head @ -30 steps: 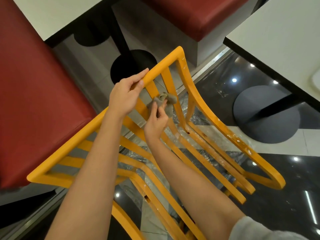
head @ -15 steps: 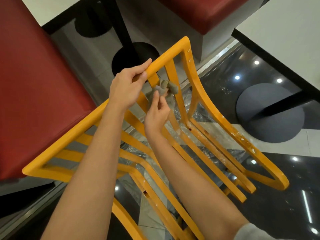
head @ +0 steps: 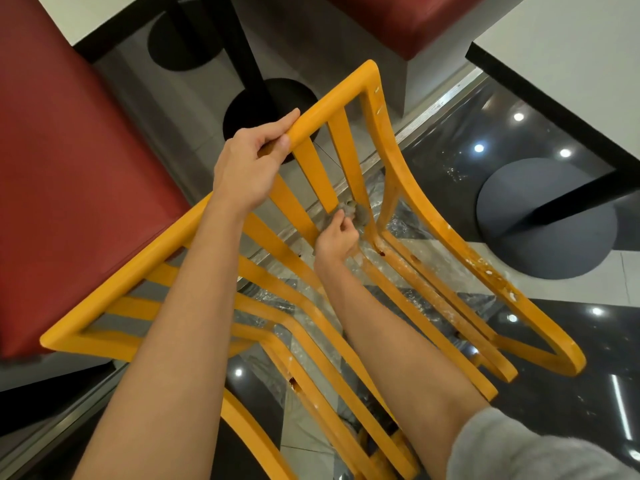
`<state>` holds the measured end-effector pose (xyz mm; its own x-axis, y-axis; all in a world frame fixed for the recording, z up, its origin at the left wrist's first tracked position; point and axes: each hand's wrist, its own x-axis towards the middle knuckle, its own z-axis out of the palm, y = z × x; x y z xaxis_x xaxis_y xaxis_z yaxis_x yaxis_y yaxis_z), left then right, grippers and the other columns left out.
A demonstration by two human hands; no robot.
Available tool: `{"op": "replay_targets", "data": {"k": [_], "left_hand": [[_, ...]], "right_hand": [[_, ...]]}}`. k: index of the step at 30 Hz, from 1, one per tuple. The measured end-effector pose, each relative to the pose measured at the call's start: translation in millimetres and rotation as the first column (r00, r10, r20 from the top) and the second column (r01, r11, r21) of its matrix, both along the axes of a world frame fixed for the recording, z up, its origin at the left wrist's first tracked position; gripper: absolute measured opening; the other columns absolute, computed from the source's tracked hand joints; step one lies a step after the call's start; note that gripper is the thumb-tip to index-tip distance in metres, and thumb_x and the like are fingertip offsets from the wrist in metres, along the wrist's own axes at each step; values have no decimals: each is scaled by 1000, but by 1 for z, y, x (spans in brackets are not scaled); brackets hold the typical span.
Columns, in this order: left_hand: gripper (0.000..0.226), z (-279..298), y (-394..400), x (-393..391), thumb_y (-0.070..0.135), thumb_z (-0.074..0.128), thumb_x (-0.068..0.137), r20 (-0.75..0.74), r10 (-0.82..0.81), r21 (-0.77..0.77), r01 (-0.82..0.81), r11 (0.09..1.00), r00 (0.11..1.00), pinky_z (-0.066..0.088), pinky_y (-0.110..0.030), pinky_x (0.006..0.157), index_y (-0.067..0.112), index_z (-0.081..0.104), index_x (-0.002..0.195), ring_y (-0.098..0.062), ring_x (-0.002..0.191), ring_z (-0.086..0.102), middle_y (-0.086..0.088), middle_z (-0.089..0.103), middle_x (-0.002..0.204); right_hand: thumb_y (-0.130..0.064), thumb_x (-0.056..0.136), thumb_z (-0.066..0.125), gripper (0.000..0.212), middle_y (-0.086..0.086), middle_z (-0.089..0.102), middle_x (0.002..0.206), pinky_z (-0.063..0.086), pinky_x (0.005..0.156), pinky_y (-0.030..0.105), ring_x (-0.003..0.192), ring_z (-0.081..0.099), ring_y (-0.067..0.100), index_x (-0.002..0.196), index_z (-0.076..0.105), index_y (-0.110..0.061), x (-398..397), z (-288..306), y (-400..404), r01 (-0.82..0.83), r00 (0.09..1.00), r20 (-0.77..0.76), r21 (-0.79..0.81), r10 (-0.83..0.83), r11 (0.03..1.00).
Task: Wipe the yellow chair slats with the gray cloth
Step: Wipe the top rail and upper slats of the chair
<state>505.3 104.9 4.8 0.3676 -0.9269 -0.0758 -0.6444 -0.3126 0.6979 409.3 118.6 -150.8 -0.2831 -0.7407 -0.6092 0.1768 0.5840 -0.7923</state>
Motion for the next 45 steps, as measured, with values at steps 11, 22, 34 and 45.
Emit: {"op": "replay_targets", "data": {"k": [11, 22, 34, 45], "left_hand": [[37, 0, 2, 1, 29, 47, 102, -14, 4, -6, -4, 1000, 1000, 39, -31, 93, 45, 54, 134, -2, 98, 47, 17, 57, 103], [36, -2, 1, 1, 29, 47, 102, 21, 12, -4, -12, 1000, 1000, 39, -23, 90, 42, 54, 136, -3, 105, 50, 3, 67, 123], [36, 2, 1, 1, 29, 48, 101, -14, 4, 6, -4, 1000, 1000, 38, -25, 90, 44, 55, 134, -9, 110, 55, 8, 66, 123], [36, 3, 2, 2, 37, 51, 96, -32, 17, 16, -16, 1000, 999, 47, -44, 103, 57, 55, 126, -3, 111, 61, 21, 69, 112]], "right_hand": [[-22, 106, 46, 43, 6, 50, 64, 37, 71, 32, 63, 44, 18, 70, 60, -4, -13, -14, -9, -8, 1000, -23, 154, 12, 988], [-23, 107, 45, 39, 2, 41, 58, 32, 62, 30, 58, 40, 16, 72, 53, -6, -33, -28, -12, -174, 984, -19, 165, 179, 971], [-25, 101, 56, 47, 10, 51, 57, 46, 63, 40, 62, 52, 23, 57, 53, -8, -52, -17, -11, -57, 998, -10, 191, 60, 980], [-16, 102, 53, 38, 14, 49, 149, 47, 109, 29, 137, 49, 21, 135, 58, 3, -3, 110, -35, -205, 978, -121, -705, 169, 679]]}}
